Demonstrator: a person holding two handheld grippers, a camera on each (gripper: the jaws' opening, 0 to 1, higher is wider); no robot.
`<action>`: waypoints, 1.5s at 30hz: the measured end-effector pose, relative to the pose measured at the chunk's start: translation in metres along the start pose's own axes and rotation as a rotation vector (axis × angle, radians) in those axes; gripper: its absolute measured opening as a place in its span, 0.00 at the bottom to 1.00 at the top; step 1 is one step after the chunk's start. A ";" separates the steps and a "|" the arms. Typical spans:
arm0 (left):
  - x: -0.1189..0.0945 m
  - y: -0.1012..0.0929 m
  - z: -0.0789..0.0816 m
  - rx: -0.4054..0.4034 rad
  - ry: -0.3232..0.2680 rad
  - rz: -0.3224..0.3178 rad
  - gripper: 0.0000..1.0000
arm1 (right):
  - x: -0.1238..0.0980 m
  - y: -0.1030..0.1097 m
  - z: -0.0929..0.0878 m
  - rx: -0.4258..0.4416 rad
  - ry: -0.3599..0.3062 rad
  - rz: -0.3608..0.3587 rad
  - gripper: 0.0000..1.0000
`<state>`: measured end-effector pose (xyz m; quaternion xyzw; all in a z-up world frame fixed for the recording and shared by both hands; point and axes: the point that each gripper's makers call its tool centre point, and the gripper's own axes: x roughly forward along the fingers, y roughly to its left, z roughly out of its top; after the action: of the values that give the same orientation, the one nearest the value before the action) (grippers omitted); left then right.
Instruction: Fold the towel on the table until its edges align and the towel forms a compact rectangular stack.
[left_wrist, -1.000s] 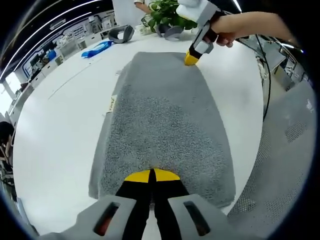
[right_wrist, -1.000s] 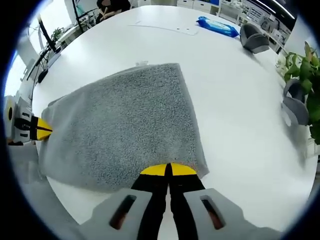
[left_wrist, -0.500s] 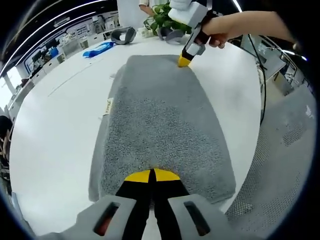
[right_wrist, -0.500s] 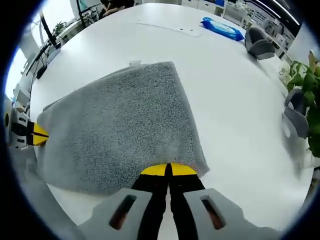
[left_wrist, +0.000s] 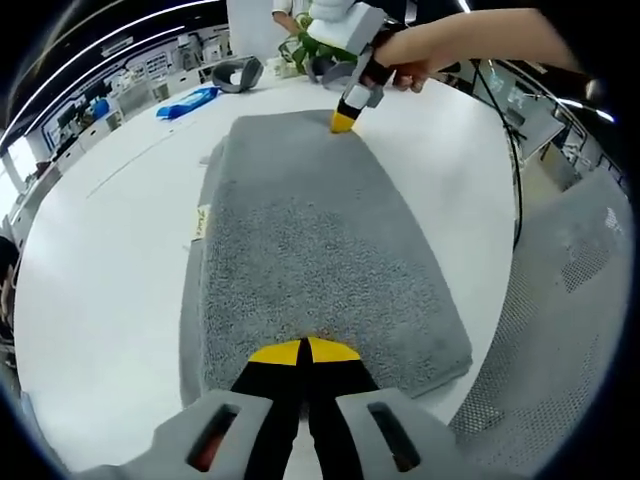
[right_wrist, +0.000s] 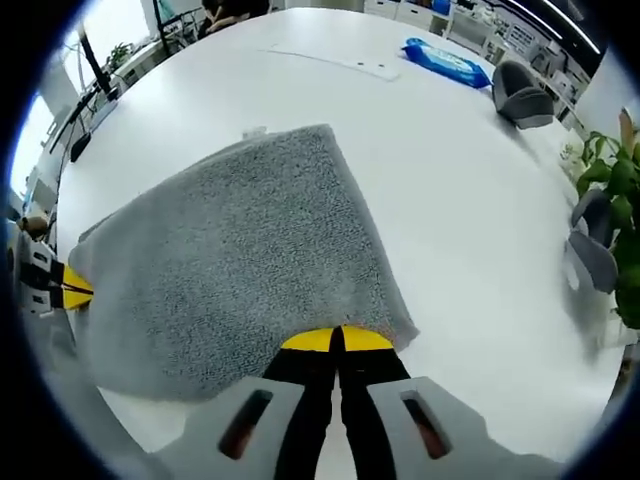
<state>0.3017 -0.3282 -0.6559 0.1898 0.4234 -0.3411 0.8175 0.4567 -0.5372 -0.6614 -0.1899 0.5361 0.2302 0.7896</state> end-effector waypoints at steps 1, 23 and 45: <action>0.000 -0.001 0.001 0.001 0.000 -0.003 0.00 | 0.001 -0.001 0.002 -0.006 -0.001 -0.006 0.00; 0.012 -0.016 0.016 0.036 0.059 -0.004 0.00 | 0.011 -0.015 0.028 -0.055 -0.047 -0.032 0.00; 0.023 -0.030 0.033 0.048 0.025 -0.037 0.00 | 0.020 -0.026 0.052 -0.125 -0.051 -0.043 0.00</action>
<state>0.3076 -0.3781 -0.6564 0.2057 0.4286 -0.3641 0.8009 0.5172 -0.5274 -0.6606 -0.2445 0.4961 0.2513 0.7943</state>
